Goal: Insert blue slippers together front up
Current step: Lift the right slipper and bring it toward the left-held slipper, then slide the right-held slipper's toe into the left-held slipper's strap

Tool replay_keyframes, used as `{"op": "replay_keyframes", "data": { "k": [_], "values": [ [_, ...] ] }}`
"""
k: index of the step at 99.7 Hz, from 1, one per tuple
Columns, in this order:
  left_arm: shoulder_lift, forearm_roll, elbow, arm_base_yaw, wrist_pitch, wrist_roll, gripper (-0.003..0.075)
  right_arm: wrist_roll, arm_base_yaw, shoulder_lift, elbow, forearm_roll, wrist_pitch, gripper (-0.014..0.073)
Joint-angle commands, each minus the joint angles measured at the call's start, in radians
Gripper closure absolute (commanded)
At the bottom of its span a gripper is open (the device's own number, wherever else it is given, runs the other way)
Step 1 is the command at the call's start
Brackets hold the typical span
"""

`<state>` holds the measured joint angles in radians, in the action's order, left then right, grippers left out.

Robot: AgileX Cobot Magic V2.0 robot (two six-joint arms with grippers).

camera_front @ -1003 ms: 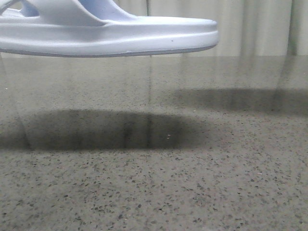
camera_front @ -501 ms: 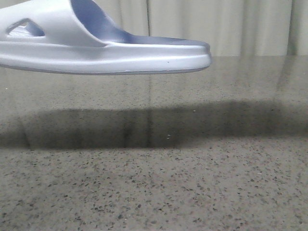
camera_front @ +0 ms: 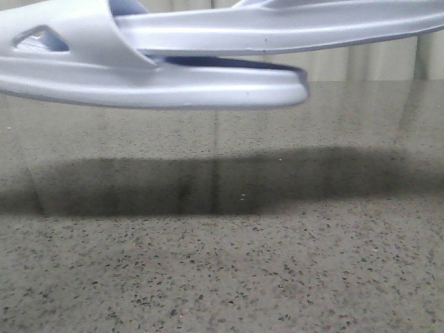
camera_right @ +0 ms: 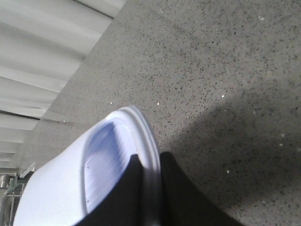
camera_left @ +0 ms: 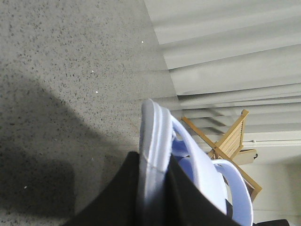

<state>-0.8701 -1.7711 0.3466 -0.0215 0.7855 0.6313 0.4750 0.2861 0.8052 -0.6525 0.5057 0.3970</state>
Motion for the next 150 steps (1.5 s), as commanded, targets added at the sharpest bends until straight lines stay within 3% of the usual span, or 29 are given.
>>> {"op": "replay_keyframes", "data": {
  "k": [1, 33, 88, 113, 150],
  "values": [
    [0.002, -0.090, 0.034, 0.000, 0.061, 0.001, 0.0704, -0.011, -0.001, 0.000, -0.038, 0.001, -0.084, 0.0701],
    [0.002, -0.090, 0.060, 0.000, 0.082, 0.001, 0.0704, -0.011, 0.043, 0.047, -0.036, 0.049, -0.107, 0.0701],
    [0.002, -0.090, 0.092, 0.000, 0.108, -0.034, 0.0704, -0.011, 0.275, 0.134, 0.007, 0.142, -0.397, 0.0701],
    [0.002, -0.090, 0.092, 0.000, 0.142, -0.037, 0.0704, -0.009, 0.300, 0.144, 0.149, 0.283, -0.534, 0.0701],
    [0.002, -0.090, 0.093, 0.000, 0.229, -0.084, 0.0704, -0.009, 0.309, 0.144, 0.173, 0.287, -0.545, 0.0701]
  ]
}}
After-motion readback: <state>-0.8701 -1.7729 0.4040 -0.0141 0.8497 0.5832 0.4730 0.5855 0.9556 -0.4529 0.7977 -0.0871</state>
